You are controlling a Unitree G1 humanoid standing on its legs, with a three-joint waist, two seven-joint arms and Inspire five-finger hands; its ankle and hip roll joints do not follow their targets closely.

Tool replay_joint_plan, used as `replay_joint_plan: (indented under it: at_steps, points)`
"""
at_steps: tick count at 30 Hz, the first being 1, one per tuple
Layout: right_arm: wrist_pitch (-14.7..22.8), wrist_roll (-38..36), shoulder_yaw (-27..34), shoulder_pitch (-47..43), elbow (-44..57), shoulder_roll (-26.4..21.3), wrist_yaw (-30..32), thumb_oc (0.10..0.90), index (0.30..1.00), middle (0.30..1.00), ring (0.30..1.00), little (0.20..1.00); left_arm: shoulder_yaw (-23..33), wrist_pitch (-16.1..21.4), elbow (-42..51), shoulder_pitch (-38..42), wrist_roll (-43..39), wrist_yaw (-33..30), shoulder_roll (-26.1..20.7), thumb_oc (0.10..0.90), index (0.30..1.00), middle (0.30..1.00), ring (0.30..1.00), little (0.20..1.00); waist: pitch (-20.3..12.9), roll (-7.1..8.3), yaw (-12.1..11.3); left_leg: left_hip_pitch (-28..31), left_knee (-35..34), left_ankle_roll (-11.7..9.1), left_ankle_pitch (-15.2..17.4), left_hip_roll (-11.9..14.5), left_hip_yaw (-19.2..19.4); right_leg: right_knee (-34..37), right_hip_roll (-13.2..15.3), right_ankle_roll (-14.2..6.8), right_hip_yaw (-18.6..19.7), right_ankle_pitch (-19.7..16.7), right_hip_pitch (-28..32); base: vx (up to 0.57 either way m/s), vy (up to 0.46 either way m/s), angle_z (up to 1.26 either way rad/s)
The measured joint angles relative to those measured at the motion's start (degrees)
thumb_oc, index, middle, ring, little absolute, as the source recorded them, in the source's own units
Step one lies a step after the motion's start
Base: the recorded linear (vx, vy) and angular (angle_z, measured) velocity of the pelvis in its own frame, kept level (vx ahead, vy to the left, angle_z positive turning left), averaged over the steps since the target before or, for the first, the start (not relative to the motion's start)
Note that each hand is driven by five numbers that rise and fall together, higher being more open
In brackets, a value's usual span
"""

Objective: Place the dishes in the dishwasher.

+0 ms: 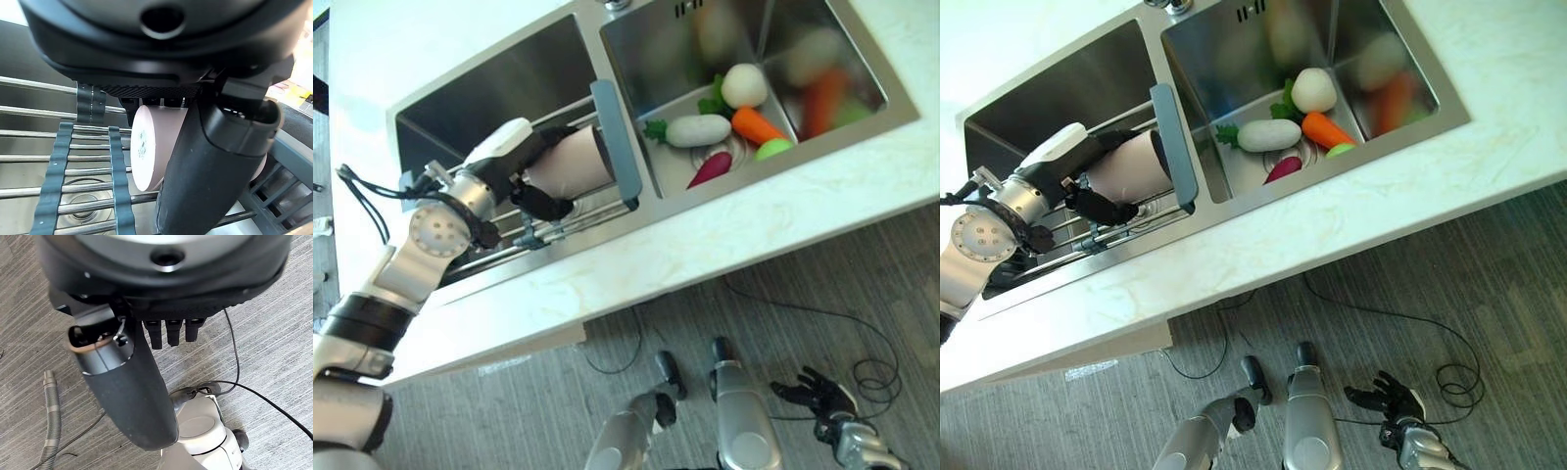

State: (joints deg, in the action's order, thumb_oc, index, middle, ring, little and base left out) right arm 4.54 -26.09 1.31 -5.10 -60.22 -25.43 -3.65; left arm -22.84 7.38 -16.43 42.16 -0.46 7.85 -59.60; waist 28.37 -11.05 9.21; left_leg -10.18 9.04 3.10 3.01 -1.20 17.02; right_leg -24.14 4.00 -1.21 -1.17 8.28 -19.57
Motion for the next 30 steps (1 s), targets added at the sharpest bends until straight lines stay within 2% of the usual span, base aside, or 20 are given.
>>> replay_joint_plan:
  at_steps: [1,2,12,16,20,21,22,25,27,28,30]
  points:
    - [0.00,0.00,-0.01,0.00,0.01,0.01,0.01,0.800,0.900,0.900,0.900,0.900,0.00,-0.03,0.00,0.00,0.96,-0.01,0.02,0.800,0.900,0.900,0.900,0.900,0.00,0.00,0.02,0.06,0.00,0.00,0.00,-0.01,0.09,0.00,-0.01,-0.03,0.13,-0.06,0.00,-0.03,-0.004,-0.05]
    - [-0.02,0.00,-0.04,0.00,0.04,0.01,0.13,0.800,0.900,0.900,0.900,0.900,0.00,-0.40,0.02,0.00,1.03,0.00,0.08,0.400,0.300,0.300,0.300,0.300,0.00,0.00,0.03,0.10,0.00,0.06,-0.04,-0.02,0.10,0.00,-0.01,-0.03,0.14,-0.12,0.02,-0.03,-0.004,-0.03]
    - [-0.07,0.00,-0.03,-0.03,0.41,-0.01,0.23,0.800,0.900,0.900,0.900,0.900,-0.22,-2.48,0.04,0.96,3.33,-0.03,0.10,0.400,0.300,0.300,0.300,0.300,-0.02,-0.04,0.09,0.44,0.00,0.47,-0.42,-0.03,0.24,0.01,0.08,-0.03,0.09,-0.63,0.40,-0.02,-0.004,0.00]
    - [-0.09,-0.02,-0.01,0.06,-0.25,0.01,0.25,0.800,0.900,0.900,0.900,0.900,-0.47,-4.60,-0.37,1.18,3.66,-0.51,0.10,0.400,0.300,0.300,0.300,0.300,-0.05,-0.08,0.07,1.43,-0.12,0.45,-0.75,-0.02,0.07,0.09,0.24,0.00,-0.41,-0.78,1.54,-0.04,-0.019,0.05]
    - [-0.06,-0.02,0.17,0.13,-0.23,0.10,0.46,0.800,0.900,0.900,0.900,0.900,0.80,-4.88,-0.25,-0.24,3.55,-5.95,0.10,0.400,0.300,0.300,0.300,0.300,-0.27,-0.34,-0.25,2.55,-0.41,0.29,-1.18,0.05,-0.44,0.17,0.46,0.04,-1.29,-0.75,2.85,-0.04,-0.045,0.08]
    - [-0.08,-0.01,0.26,0.05,-0.26,0.15,0.52,0.800,0.900,0.900,0.900,0.900,1.77,-4.80,-0.15,-1.11,3.53,-7.46,0.09,0.400,0.300,0.300,0.300,0.300,-0.34,-0.44,-0.65,2.80,-0.50,0.24,-1.30,0.08,-0.50,0.05,0.56,0.10,-1.64,-0.75,3.13,-0.04,-0.076,0.15]
    - [-0.08,-0.02,0.31,0.10,-0.77,0.42,0.73,0.800,0.900,0.900,0.900,0.900,5.20,-4.38,0.82,-3.56,3.52,-9.79,0.10,0.400,0.300,0.300,0.300,0.300,-0.39,-0.50,-1.16,3.42,-0.43,0.09,-1.45,0.13,-1.21,0.19,0.68,0.22,-2.73,-0.81,4.14,-0.02,-0.068,0.21]
    - [-0.30,0.00,0.82,0.41,-1.30,0.58,1.04,0.800,0.900,0.900,0.900,0.900,10.78,-3.41,1.55,-8.47,3.49,-14.13,0.09,0.400,0.300,0.300,0.300,0.300,-2.49,-0.50,-2.02,3.40,-0.46,0.01,-1.72,0.12,-2.42,0.36,0.99,0.59,-4.10,-0.55,4.70,0.00,-0.072,0.25]
    - [-0.98,0.07,1.48,1.49,-2.87,1.16,1.52,0.800,0.900,0.900,0.900,0.900,15.15,-2.97,2.71,-15.27,3.47,-18.33,0.10,0.400,0.300,0.300,0.300,0.300,-6.98,-0.31,-3.97,4.21,-0.65,-0.15,-1.81,0.07,-4.01,0.74,1.29,1.09,-5.90,0.03,6.39,0.03,-0.120,0.38]
    - [-0.90,0.11,1.67,1.85,-3.44,1.30,1.55,0.800,0.900,0.900,0.900,0.900,16.42,-2.44,3.68,-17.38,3.42,-19.17,0.10,0.400,0.300,0.300,0.300,0.300,-7.20,-0.31,-4.28,5.36,-0.83,-0.18,-1.82,0.07,-4.84,1.17,1.35,1.11,-6.62,0.23,8.00,0.04,-0.110,0.42]
    - [-1.05,0.13,1.68,3.25,-4.26,1.87,1.71,0.800,0.900,0.900,0.900,0.900,17.92,-1.77,5.60,-21.13,3.03,-21.23,0.13,0.400,0.300,0.300,0.300,0.300,-9.86,0.00,-6.32,5.62,-1.00,-0.40,-1.85,-0.05,-5.86,1.08,1.60,1.24,-7.49,0.99,8.61,0.04,-0.095,0.32]
